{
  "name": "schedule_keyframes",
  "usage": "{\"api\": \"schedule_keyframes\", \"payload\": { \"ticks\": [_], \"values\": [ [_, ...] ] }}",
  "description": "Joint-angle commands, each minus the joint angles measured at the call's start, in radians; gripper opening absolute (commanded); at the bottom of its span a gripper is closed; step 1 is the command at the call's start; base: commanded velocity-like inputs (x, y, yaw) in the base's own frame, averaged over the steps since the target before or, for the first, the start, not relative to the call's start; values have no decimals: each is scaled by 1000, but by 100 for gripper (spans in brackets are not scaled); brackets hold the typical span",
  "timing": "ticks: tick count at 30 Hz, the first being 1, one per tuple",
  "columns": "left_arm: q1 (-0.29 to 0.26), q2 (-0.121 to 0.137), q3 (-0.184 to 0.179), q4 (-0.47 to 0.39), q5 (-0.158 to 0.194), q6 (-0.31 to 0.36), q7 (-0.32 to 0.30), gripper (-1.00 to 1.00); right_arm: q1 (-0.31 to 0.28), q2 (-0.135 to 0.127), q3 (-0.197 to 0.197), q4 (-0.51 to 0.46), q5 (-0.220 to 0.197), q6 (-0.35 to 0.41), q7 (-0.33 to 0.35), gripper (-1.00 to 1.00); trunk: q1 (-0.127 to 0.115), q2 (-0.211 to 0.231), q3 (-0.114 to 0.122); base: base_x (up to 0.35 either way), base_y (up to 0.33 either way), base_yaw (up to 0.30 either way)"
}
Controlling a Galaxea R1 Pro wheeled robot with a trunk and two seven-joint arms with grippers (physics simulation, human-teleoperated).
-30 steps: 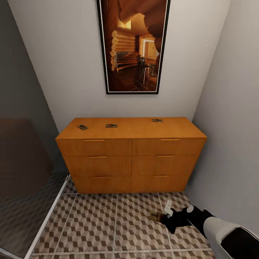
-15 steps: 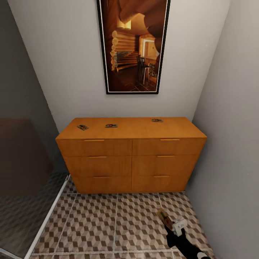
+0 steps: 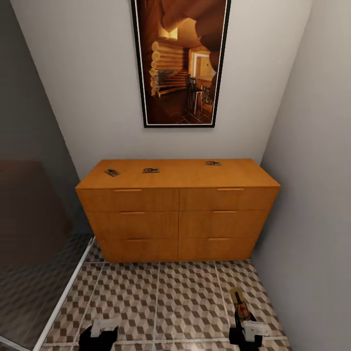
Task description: Take the four mousetraps from the cabinet in the bathroom and place them on the bathroom floor. Make sure all four end up on the same floor surface, and ensure that at least two of them are either under or directly next to the same bathroom sink.
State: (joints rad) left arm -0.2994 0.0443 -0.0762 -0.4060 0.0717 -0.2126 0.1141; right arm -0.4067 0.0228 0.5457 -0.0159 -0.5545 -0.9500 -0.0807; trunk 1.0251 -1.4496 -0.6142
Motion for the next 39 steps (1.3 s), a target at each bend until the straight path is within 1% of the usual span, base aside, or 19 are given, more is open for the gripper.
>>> {"api": "schedule_keyframes", "payload": {
  "ticks": [1, 3, 5, 7, 10, 18, 22, 23, 24, 26, 27, 28, 31, 39],
  "values": [
    [-1, 3, -8, -12, 15, -1, 6, 100, 1, 1, 8, 1, -3, -2, -8, -100, 0, 0, -1, 0, 0, 0],
    [-1, 8, -8, -65, 40, 3, 7, 100, 4, 4, 9, 0, -4, -2, -13, -100, 0, 0, -1, 0, 0, 0],
    [-1, 6, -8, -100, 52, 4, 7, 100, 5, 4, 8, -1, -4, -3, -14, -100, 0, 0, -1, 0, 0, 0],
    [-1, 1, -9, -128, 60, 4, 6, 100, 6, 5, 8, 0, -4, -2, -16, -100, 0, 0, -1, 0, 0, 0],
    [-1, -2, -11, -144, 64, 1, 5, 100, 6, 4, 8, 0, -4, -1, -16, -100, 0, 0, -1, 0, 0, 0],
    [-1, -5, -18, -153, 65, -5, 0, 100, 6, 2, 8, 1, -4, -5, -14, -100, 0, 0, -1, 0, 0, 0],
    [-1, -17, -19, -153, 65, -5, -1, 100, 6, 2, 8, 1, -4, -7, -13, -100, 0, 0, -1, 0, 0, 0],
    [-7, -11, -24, -147, 59, 1, -7, 100, 7, 8, 9, 1, -1, -1, -18, -100, 0, 0, -1, 0, 0, 0],
    [-13, -5, -30, -141, 65, 6, -13, 100, 7, 13, 8, 1, -1, 5, -19, -100, 0, 0, -1, 0, 0, 0],
    [-13, 6, -29, -130, 76, 17, -24, 100, 7, 25, 8, 1, -1, 10, -19, -100, 0, 0, -1, 0, 0, 0],
    [-13, 12, -29, -124, 82, 23, -30, 100, 7, 26, 8, 1, -1, 10, -19, -100, 0, 0, -1, 0, 0, 0],
    [-7, 17, -23, -119, 88, 18, -35, 100, 8, 26, 8, 1, -2, 5, -19, -100, 0, 0, -1, 0, 0, 0],
    [10, 7, -6, -102, 97, 1, -18, 100, 8, 22, 8, 1, -2, 3, -17, -100, 0, 0, -1, 0, 0, 0],
    [56, 8, 40, -56, 100, -40, 27, 100, 8, 19, 9, 1, -2, 6, -17, -100, 0, 0, -1, 0, 0, 0]
  ]
}}
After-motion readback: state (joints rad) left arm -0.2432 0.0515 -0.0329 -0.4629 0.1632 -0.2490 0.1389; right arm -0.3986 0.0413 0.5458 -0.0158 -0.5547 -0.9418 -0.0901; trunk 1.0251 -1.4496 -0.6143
